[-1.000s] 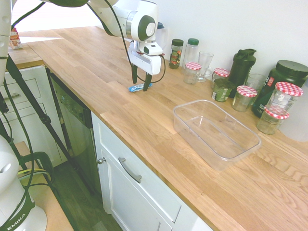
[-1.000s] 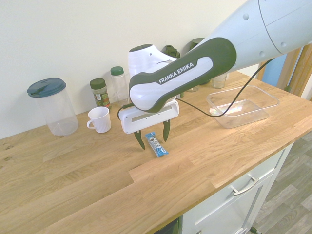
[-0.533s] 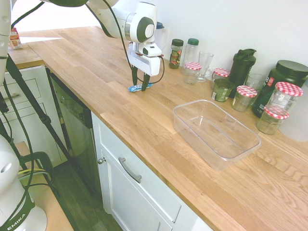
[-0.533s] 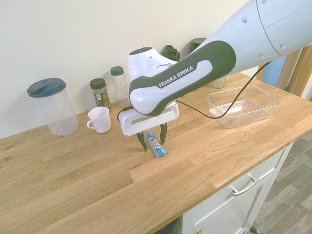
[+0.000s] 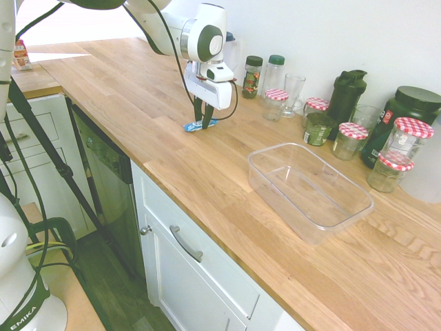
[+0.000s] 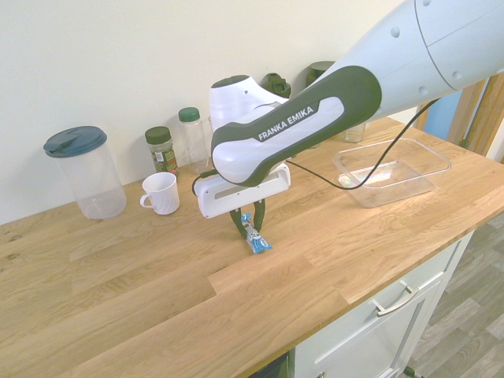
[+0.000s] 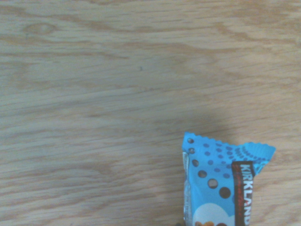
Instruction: Put the protein bar into the container
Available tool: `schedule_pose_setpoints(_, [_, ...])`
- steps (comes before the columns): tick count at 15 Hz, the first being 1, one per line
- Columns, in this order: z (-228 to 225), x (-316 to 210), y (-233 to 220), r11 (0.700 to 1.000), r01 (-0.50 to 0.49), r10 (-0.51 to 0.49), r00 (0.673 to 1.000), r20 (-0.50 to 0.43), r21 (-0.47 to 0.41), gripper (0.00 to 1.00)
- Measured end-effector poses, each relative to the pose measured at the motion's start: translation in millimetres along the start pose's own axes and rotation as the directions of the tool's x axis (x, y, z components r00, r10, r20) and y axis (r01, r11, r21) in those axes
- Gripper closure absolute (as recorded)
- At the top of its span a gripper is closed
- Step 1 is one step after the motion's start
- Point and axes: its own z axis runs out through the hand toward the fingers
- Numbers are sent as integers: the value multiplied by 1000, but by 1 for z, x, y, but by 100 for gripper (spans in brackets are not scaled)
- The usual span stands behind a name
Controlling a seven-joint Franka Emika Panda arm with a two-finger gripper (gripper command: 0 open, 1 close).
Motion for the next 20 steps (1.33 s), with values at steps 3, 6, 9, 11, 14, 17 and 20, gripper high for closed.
schedule_pose_setpoints(3, [-1, -1, 0, 1000, 5, -5, 1000, -2, 1, 100])
schedule_pose_setpoints(6, [-21, 1, 2, 1000, 9, -9, 1000, -16, 24, 100])
schedule_pose_setpoints(9, [-89, 17, 28, 997, -19, 24, 998, -60, 80, 100])
schedule_pose_setpoints(11, [-130, 40, 66, 993, -48, 58, 995, -85, 109, 100])
schedule_pose_setpoints(14, [-153, 80, 123, 987, -87, 98, 992, -79, 134, 100])
schedule_pose_setpoints(17, [-143, 116, 175, 981, -122, 133, 989, -66, 149, 100])
schedule_pose_setpoints(20, [-129, 149, 226, 976, -146, 156, 987, -47, 161, 100])
